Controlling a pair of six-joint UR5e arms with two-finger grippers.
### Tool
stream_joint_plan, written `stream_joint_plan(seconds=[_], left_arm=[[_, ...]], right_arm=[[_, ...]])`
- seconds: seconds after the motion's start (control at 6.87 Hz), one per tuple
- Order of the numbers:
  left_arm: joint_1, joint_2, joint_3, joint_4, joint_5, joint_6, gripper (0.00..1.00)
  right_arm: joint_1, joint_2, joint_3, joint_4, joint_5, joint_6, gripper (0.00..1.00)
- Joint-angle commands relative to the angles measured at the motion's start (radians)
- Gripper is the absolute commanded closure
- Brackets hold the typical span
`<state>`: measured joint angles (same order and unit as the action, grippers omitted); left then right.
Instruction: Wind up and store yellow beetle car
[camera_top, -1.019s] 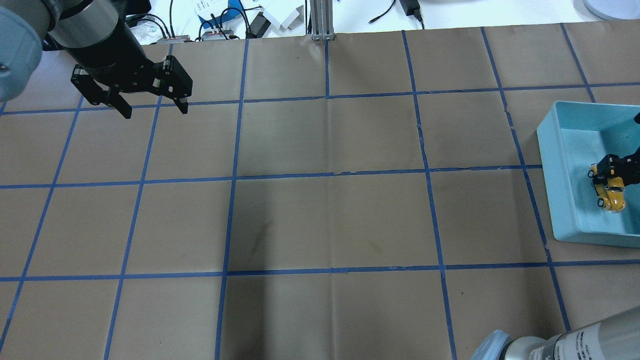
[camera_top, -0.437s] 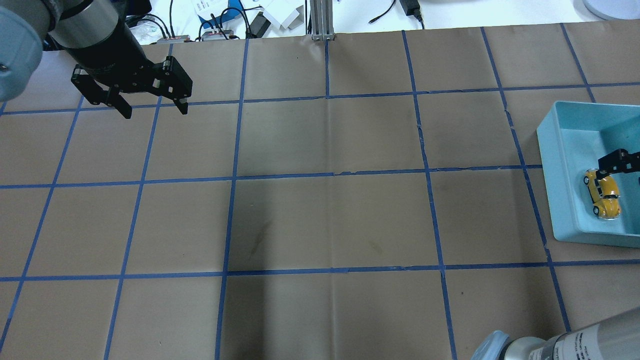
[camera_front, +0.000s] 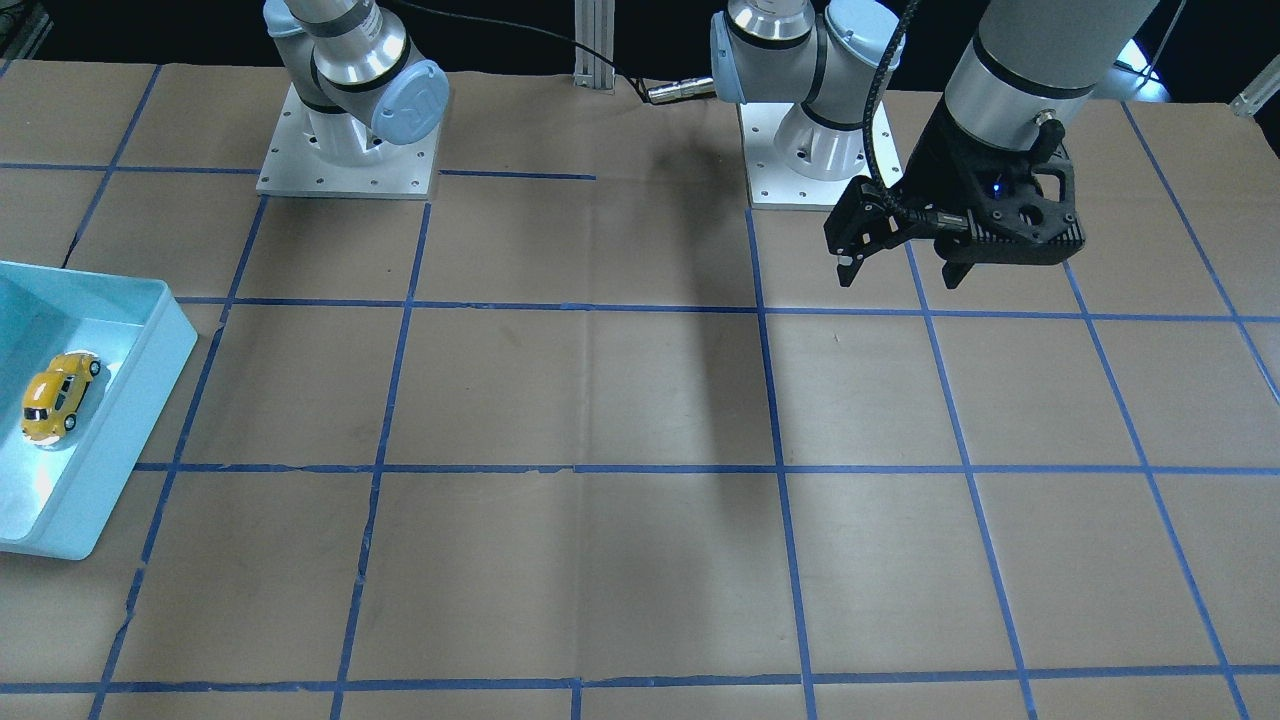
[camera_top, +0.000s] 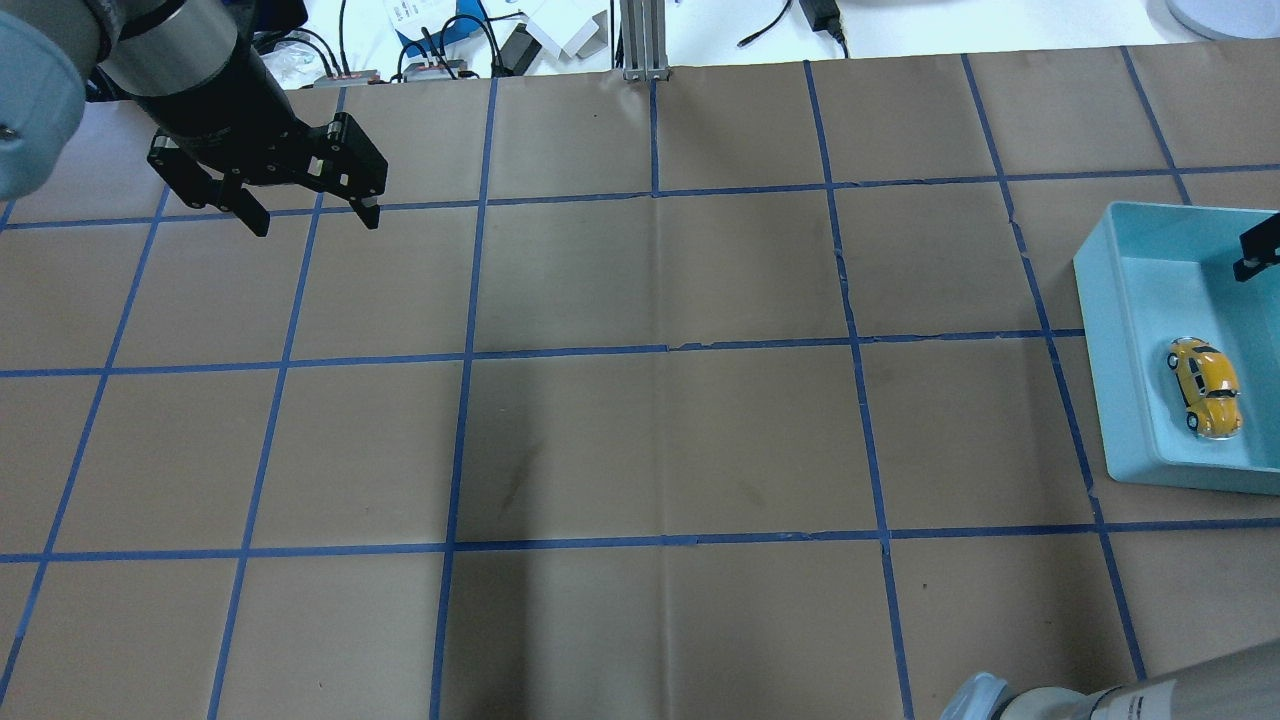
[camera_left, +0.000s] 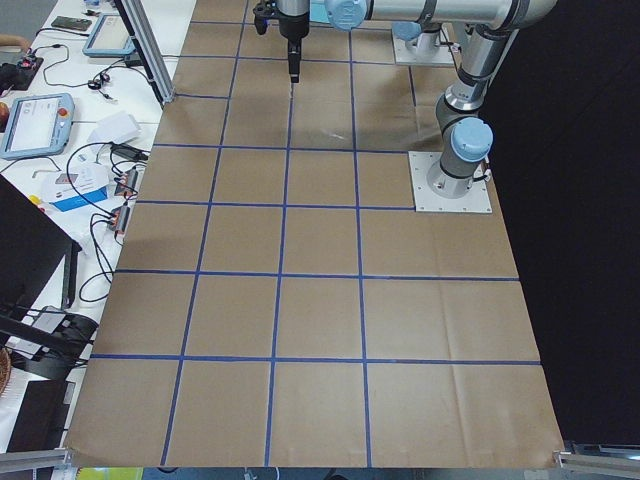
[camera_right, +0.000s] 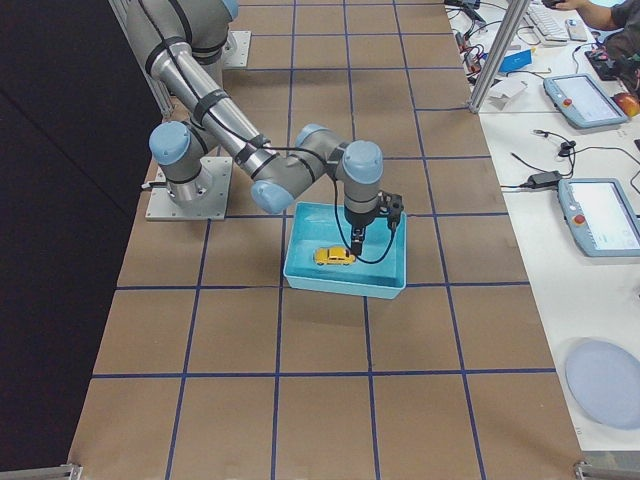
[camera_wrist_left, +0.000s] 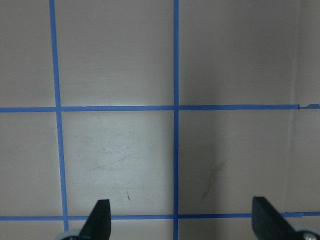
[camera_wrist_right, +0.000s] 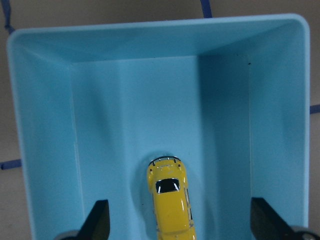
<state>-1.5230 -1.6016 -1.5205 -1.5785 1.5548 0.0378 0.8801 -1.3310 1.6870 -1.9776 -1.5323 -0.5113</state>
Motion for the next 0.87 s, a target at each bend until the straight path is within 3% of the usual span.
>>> stream_joint_plan(seconds=[0.0,0.15,0.73], left_arm=[[0.001,0.005,-0.010,0.000,-0.001,0.002,0.00],[0.001,0.003,-0.004,0.002,-0.001,-0.001,0.00],[0.000,0.005,-0.013,0.000,-0.001,0.002,0.00]], right_arm=[[0.116,-0.068,-0.079,0.179,-0.011,0.173,0.00],[0.225,-0.088,-0.082,0.216,-0.069,0.309,0.00],[0.547,-0.151,-0.093,0.279,-0.063,0.698,0.00]])
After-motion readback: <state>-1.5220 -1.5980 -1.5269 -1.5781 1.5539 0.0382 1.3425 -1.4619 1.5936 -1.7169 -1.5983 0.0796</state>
